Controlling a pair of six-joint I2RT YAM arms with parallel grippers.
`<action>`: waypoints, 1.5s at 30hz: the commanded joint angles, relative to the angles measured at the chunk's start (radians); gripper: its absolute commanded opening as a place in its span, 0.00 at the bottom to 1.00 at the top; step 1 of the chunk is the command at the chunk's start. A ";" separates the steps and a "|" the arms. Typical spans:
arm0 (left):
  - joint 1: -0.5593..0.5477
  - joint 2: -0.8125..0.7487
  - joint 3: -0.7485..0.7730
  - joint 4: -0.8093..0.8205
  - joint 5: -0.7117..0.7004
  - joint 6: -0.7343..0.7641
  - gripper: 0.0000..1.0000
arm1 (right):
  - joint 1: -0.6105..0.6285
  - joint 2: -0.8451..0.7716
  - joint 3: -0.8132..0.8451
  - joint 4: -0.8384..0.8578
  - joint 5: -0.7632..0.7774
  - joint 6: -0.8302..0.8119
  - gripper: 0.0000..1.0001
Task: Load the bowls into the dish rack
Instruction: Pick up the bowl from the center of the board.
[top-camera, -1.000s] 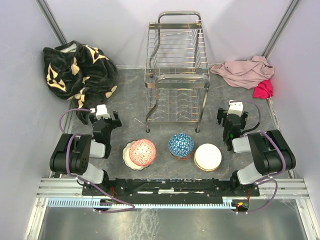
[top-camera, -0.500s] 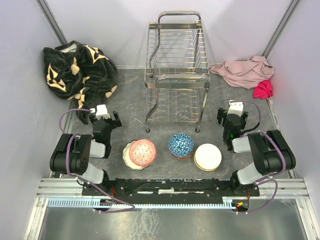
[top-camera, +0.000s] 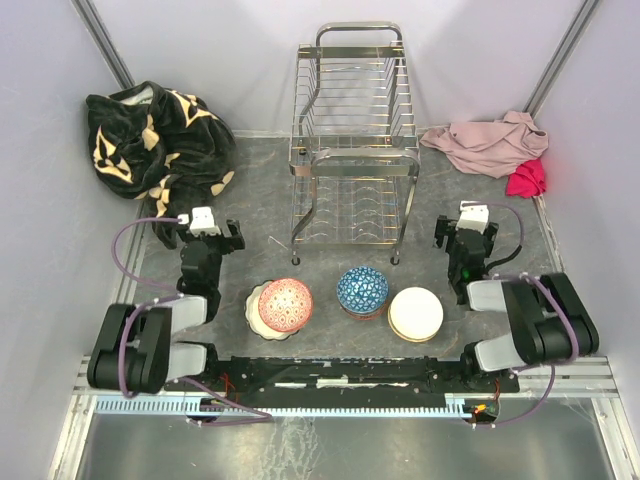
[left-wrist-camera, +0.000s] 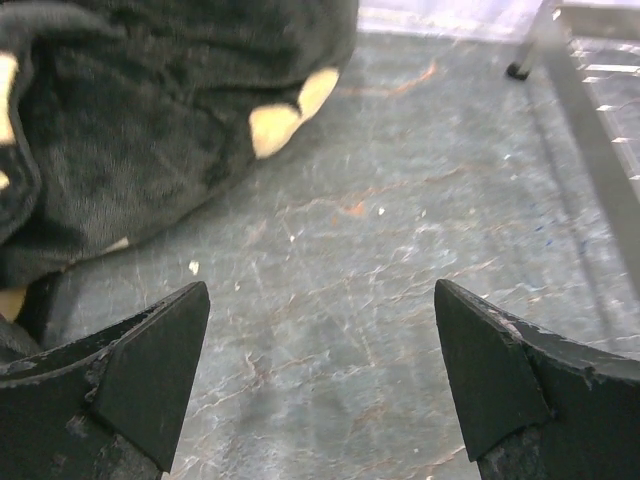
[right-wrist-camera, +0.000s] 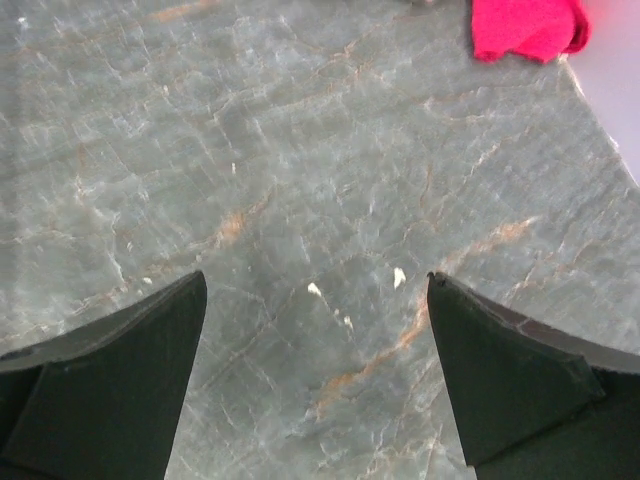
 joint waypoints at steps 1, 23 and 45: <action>-0.029 -0.174 0.036 -0.130 0.030 0.060 0.99 | 0.008 -0.193 0.073 -0.196 0.038 0.016 0.99; -0.265 -0.664 0.571 -1.157 0.150 -0.467 0.99 | 0.006 -0.746 0.323 -1.074 -0.105 0.439 0.99; -0.283 -0.588 0.879 -1.732 0.440 -0.612 0.99 | -0.005 -0.660 0.362 -1.119 -0.156 0.477 0.99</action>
